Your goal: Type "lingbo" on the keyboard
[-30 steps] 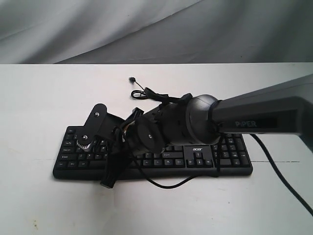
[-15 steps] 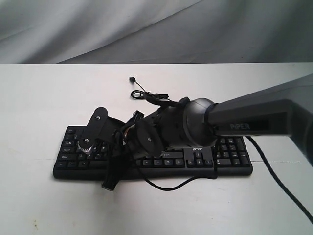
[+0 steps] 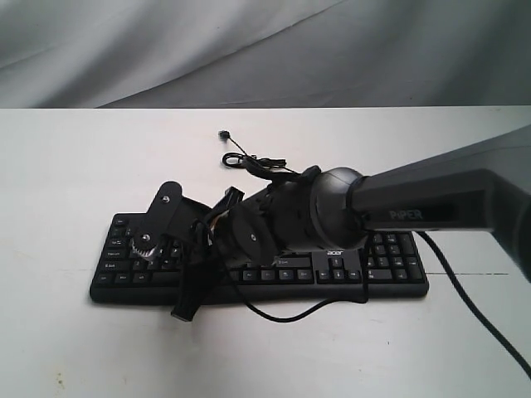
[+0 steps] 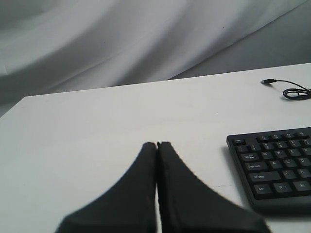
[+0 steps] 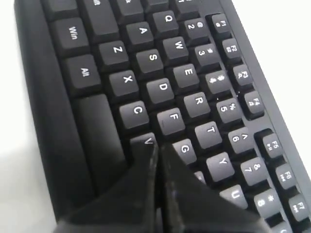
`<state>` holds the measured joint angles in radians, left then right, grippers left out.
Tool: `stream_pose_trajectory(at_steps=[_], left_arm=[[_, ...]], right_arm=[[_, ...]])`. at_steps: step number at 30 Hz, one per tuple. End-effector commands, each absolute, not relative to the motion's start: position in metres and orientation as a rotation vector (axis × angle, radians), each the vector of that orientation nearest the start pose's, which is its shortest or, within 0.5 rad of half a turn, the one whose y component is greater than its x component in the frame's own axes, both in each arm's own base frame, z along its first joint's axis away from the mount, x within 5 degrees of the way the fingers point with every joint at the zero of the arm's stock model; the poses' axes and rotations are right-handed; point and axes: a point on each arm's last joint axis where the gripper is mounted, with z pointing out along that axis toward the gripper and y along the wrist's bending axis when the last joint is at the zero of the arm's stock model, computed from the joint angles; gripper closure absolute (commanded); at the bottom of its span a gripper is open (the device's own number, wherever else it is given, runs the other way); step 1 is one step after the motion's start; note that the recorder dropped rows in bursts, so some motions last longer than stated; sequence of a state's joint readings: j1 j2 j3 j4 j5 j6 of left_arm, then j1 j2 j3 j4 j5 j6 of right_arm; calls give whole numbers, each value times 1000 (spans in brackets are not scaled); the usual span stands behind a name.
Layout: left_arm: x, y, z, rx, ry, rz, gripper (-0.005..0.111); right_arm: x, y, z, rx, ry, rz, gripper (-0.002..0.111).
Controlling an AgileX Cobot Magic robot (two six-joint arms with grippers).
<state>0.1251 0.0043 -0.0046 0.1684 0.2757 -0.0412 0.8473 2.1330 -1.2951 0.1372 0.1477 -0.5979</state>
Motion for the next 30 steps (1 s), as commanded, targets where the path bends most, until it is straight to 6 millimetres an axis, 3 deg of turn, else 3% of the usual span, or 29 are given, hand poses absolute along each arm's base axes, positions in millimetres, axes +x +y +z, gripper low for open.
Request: stream_pose_trajectory(at_steps=[1,7,20,30], left_arm=[[54,10,189,-34,1750,208,107],[54,10,189,-34,1750,208,107],[54,10,189,-34,1750,208,107],[54,10,189,-34,1750,208,107]], right_arm=[[292,322,136,-1499,1942,182,108],[304,308,147,-1466,1955,155,108],[327,284,146,-1397,2009,118,108],[318,274,130,-1402,2040,113,108]])
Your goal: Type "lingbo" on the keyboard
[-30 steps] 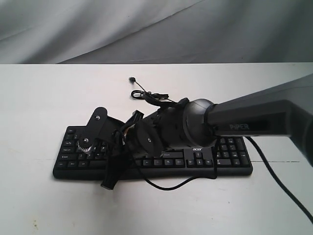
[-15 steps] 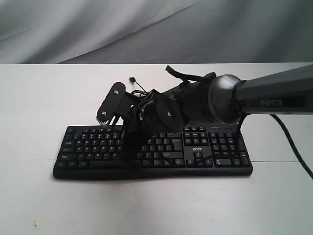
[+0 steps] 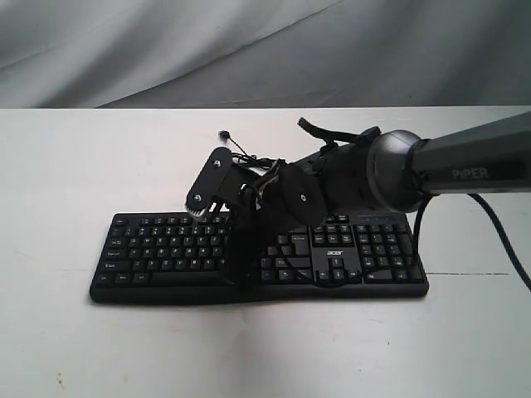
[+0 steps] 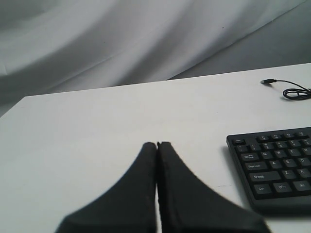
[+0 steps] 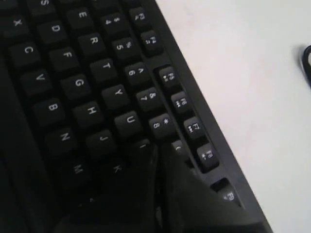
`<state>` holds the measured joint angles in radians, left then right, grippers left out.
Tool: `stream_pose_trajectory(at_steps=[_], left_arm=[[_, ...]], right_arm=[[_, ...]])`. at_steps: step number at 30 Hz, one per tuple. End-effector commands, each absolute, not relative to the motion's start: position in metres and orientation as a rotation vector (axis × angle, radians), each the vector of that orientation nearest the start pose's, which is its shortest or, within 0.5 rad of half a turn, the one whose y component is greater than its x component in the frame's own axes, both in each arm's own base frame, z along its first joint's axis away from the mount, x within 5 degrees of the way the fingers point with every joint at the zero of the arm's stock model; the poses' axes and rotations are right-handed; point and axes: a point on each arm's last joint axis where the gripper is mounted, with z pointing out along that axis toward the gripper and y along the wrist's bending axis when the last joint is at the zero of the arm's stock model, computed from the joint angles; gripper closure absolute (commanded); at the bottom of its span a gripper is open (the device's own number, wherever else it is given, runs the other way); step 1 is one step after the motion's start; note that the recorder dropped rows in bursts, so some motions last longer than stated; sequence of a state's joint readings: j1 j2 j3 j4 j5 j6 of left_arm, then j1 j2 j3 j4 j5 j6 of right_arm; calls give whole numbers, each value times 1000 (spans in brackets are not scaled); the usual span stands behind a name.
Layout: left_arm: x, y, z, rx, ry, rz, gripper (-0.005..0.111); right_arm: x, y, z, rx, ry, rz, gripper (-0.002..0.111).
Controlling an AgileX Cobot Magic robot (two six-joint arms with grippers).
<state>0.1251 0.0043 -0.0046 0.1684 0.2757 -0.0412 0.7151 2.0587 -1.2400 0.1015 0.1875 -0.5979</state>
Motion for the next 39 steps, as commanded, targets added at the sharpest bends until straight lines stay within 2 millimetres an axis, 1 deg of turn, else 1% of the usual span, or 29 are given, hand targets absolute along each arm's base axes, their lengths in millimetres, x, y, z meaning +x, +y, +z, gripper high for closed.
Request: stream_pose_trajectory(at_steps=[1,8,13,28,32,39], left_arm=[[54,10,189,-34,1750,208,107],[54,10,189,-34,1750,208,107],[54,10,189,-34,1750,208,107],[54,10,189,-34,1750,208,107],[54,10,189,-34,1750,208,107],[54,10,189,-34,1750,208,107]], right_arm=[[318,274,130,-1402,2040,113,108],[319,275,131,-1394,2030,113,108],[325,268,131,-1377,2038,99,108],[324,269,131,-1385,2028,96,108],[326,270,117,-1387,2046,95,108],[325,270,116,-1389,2051,98,108]])
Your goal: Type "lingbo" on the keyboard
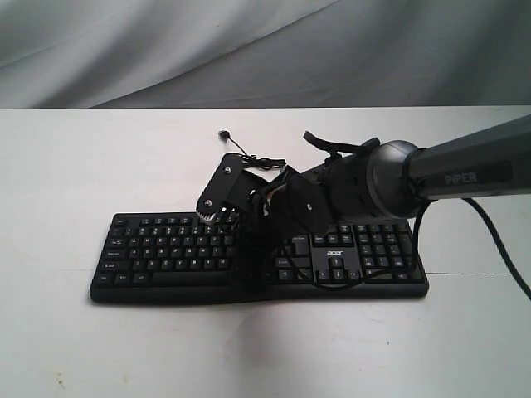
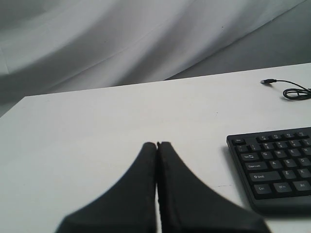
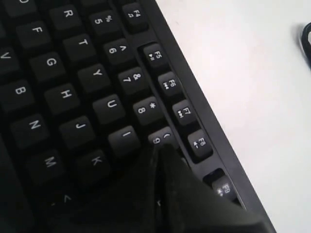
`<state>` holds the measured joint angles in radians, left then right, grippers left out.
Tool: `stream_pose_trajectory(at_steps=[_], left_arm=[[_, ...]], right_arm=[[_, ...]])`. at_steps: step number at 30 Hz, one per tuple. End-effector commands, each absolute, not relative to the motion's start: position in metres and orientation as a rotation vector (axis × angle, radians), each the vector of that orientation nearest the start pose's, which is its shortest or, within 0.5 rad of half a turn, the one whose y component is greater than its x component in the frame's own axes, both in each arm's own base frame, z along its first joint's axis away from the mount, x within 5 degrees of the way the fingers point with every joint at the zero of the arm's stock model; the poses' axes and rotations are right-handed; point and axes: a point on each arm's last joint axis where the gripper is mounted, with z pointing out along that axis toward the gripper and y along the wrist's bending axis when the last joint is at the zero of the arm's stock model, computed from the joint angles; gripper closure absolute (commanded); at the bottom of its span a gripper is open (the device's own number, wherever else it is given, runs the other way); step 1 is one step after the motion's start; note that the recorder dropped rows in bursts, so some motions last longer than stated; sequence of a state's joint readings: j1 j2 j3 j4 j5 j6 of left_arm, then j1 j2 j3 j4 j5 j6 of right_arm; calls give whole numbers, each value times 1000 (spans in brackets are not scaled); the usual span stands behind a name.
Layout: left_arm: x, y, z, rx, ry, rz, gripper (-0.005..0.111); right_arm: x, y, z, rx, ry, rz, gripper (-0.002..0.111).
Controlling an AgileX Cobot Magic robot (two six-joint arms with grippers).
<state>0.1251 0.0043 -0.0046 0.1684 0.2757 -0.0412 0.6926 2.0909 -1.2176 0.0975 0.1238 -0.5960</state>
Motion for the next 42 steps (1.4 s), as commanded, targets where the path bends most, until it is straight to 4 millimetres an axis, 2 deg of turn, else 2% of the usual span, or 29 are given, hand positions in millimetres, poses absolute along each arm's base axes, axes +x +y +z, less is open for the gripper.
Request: stream_pose_trajectory(at_steps=[1,4,9,14,17,20,28,30,33,37,42], left_arm=[[54,10,189,-34,1750,208,107],[54,10,189,-34,1750,208,107],[54,10,189,-34,1750,208,107],[54,10,189,-34,1750,208,107],[54,10,189,-34,1750,208,107],[54,10,189,-34,1750,208,107],[54,10,189,-34,1750,208,107],[54,10,189,-34,1750,208,107],[54,10,189,-34,1750,208,107],[54,10,189,-34,1750,208,107],[54,10,189,-34,1750,208,107]], right_arm=[[325,270,116,-1389,2051,98,108],[325,270,118,-1387,2048,99,108],[323,269,145,-1373,2001,98,108],[314,261,155,-1361,1999,101,108],[296,246,159,-1352,2025,109,108],[275,227,173,-1318,2011,113,108],[207,171,254,-1074,1868,211,108],[191,158,268,-1046,1819,222,108],[171,144,281,-1028,1790,244,108],[155,134,286,-1036,1837,287,108],[152,132,288,-1031,1845,302,108]])
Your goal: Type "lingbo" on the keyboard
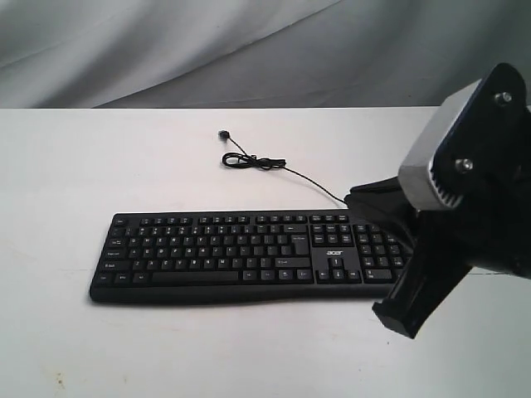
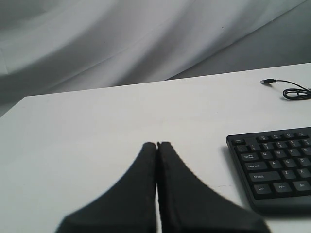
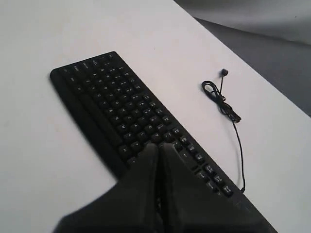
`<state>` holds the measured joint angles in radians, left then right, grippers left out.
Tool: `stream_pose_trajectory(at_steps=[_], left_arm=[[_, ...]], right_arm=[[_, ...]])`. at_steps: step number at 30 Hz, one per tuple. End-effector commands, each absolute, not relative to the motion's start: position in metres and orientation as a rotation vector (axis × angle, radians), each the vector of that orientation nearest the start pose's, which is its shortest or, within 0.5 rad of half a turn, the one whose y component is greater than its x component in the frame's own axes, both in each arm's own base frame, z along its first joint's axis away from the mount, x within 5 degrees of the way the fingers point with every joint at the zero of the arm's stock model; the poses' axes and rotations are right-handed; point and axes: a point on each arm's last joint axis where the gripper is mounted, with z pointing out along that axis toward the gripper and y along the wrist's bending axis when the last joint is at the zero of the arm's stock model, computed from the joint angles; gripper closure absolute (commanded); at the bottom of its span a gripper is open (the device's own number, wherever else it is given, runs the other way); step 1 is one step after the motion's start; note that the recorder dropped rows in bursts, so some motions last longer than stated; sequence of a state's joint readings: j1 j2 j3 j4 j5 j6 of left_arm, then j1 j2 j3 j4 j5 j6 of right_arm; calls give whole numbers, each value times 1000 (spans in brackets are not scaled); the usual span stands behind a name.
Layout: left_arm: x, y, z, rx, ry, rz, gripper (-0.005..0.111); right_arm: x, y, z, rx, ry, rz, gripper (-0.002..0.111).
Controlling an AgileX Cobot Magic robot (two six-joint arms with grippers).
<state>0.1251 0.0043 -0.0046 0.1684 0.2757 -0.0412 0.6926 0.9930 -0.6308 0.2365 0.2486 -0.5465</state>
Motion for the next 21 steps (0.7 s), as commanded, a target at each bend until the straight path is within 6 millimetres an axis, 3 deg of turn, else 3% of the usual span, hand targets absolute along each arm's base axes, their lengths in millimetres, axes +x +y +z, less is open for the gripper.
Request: stream_pose_trajectory(at_steps=[1,9,17,21], left_arm=[[54,10,189,-34,1750,208,107],[54,10,189,-34,1750,208,107],[54,10,189,-34,1750,208,107],[54,10,189,-34,1750,208,107]], right_arm=[[152,132,288,-1031,1845,302,108],[152,128,292,-1007,1820,292,108],[134,74,332,-789,1673,121,108],[118,44,339,-643,1676,10,108]])
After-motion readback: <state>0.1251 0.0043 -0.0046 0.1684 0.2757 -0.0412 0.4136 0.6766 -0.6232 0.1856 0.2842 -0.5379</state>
